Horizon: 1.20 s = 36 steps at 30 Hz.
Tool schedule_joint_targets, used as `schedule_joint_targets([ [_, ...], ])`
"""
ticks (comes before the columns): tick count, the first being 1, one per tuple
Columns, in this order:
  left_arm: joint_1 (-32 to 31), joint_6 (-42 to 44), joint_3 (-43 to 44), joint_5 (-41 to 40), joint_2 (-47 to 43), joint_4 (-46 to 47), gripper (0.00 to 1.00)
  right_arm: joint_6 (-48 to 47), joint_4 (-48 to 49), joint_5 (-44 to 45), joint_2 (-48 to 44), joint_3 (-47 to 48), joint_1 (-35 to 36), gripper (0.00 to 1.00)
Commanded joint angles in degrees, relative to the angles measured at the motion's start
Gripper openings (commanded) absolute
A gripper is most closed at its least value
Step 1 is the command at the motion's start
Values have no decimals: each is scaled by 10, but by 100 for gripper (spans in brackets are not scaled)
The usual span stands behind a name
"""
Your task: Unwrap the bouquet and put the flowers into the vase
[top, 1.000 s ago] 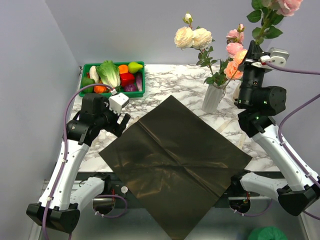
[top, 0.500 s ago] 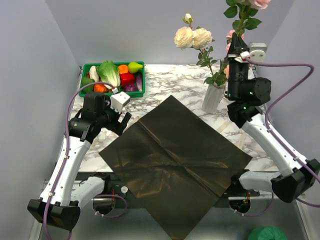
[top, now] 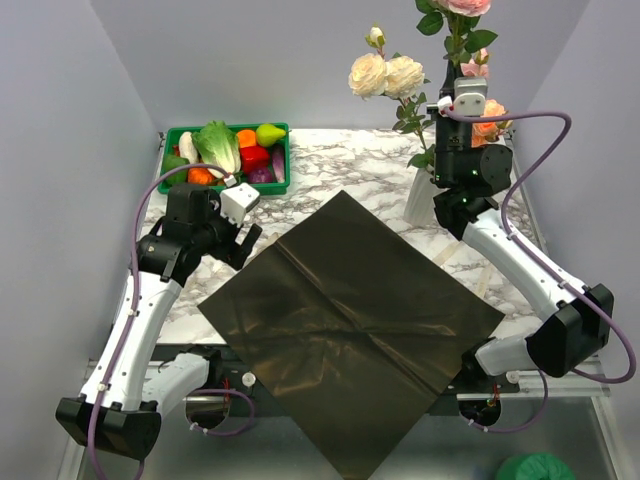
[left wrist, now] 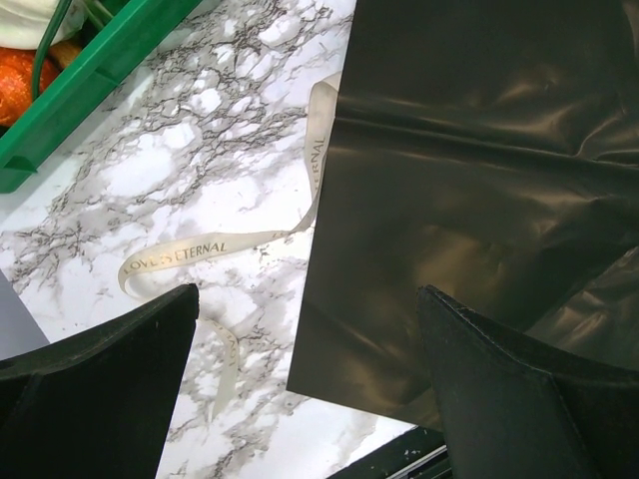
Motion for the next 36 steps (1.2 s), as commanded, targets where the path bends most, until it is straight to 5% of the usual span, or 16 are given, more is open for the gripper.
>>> schedule_joint_targets([
  [1, 5, 8, -8, -10, 4, 10, 99, -22, 42, -7, 1, 4, -5, 1],
  [24, 23, 32, -37, -11, -11, 14, 99, 60, 41, 56, 16, -103, -12, 1],
  [31, 24, 31, -42, -3, -12, 20, 99, 190, -102, 82, -33, -134, -12, 42],
  [36, 25, 30, -36, 1, -12, 13, 99, 257, -142, 116, -54, -184, -12, 43],
])
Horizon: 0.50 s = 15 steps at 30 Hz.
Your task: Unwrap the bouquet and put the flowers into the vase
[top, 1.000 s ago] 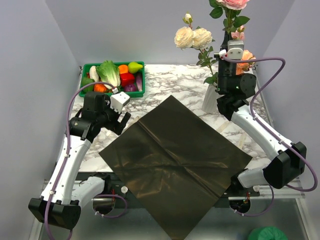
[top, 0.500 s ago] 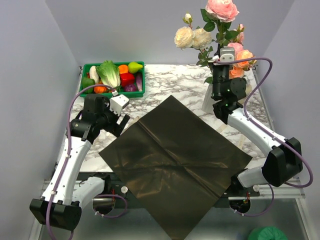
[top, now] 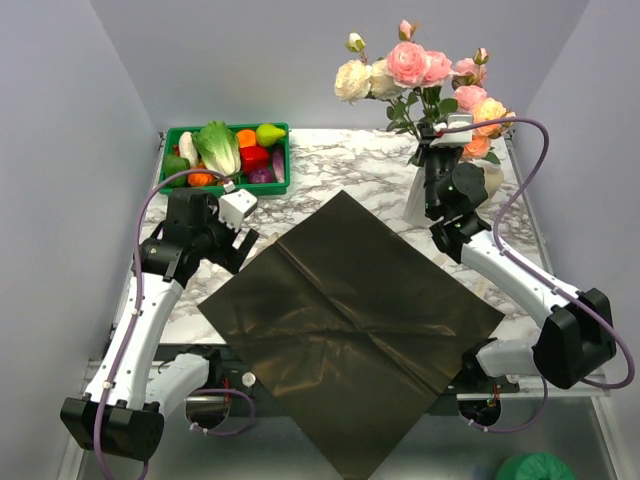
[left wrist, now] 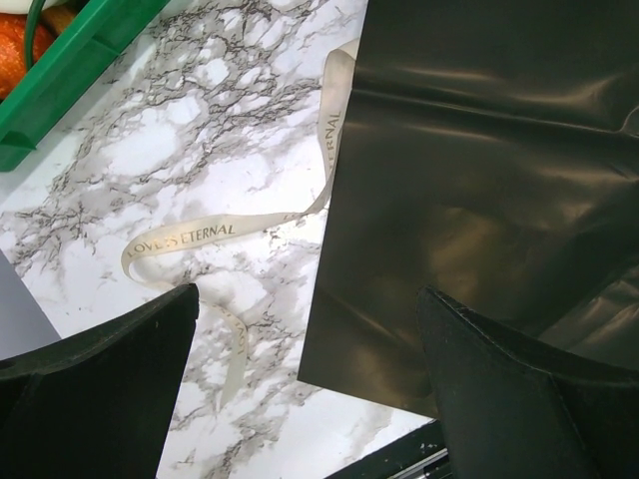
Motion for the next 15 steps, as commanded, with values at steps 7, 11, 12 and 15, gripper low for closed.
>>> schedule_joint_targets([
  [7, 4, 7, 0, 6, -20, -4, 99, 146, -126, 87, -73, -57, -4, 55],
  [11, 4, 0, 6, 15, -21, -8, 99, 215, -171, 72, -113, -84, -2, 66],
  [12, 4, -2, 8, 16, -21, -10, 99, 222, -175, 66, -130, -93, -1, 69],
  [15, 4, -2, 13, 16, -22, -15, 99, 248, -179, 31, -168, -131, -1, 79],
])
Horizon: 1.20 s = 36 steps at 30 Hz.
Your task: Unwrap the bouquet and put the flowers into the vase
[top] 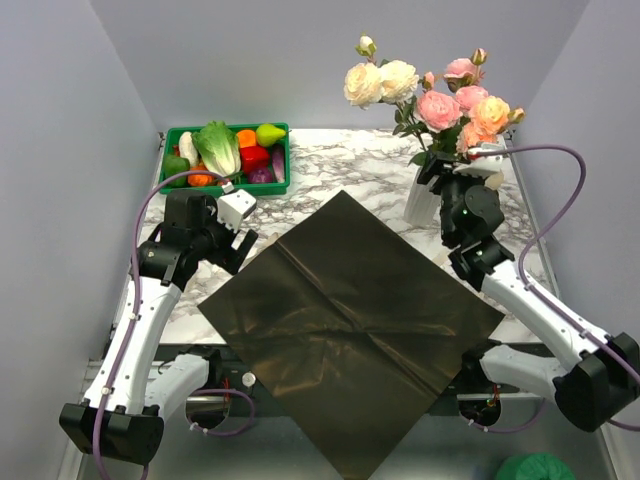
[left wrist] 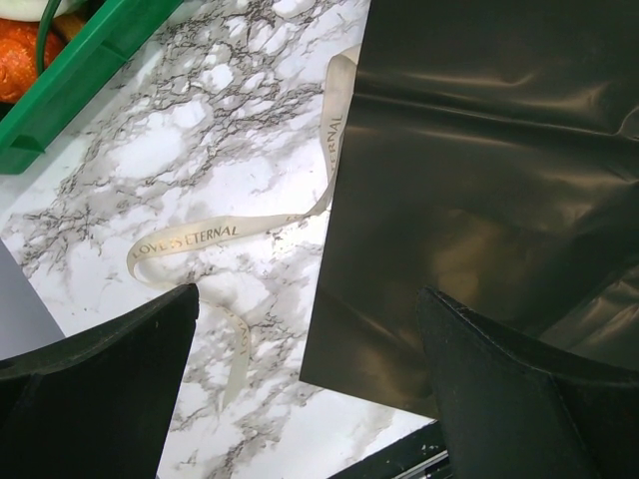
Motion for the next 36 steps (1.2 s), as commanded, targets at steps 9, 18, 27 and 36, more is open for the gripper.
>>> schedule_joint_targets([
  [9, 4, -18, 31, 23, -5, -19, 99, 194, -221, -72, -140, -113, 2, 90],
  [18, 4, -58, 11, 27, -5, 7, 99, 191, -387, -204, -249, -126, 2, 100],
  [27, 4, -70, -10, 14, -13, 24, 99, 195, -493, -281, -252, -49, 2, 100],
  [36, 4, -86, -13, 11, -8, 32, 99, 171, -471, -328, -264, -37, 2, 100],
])
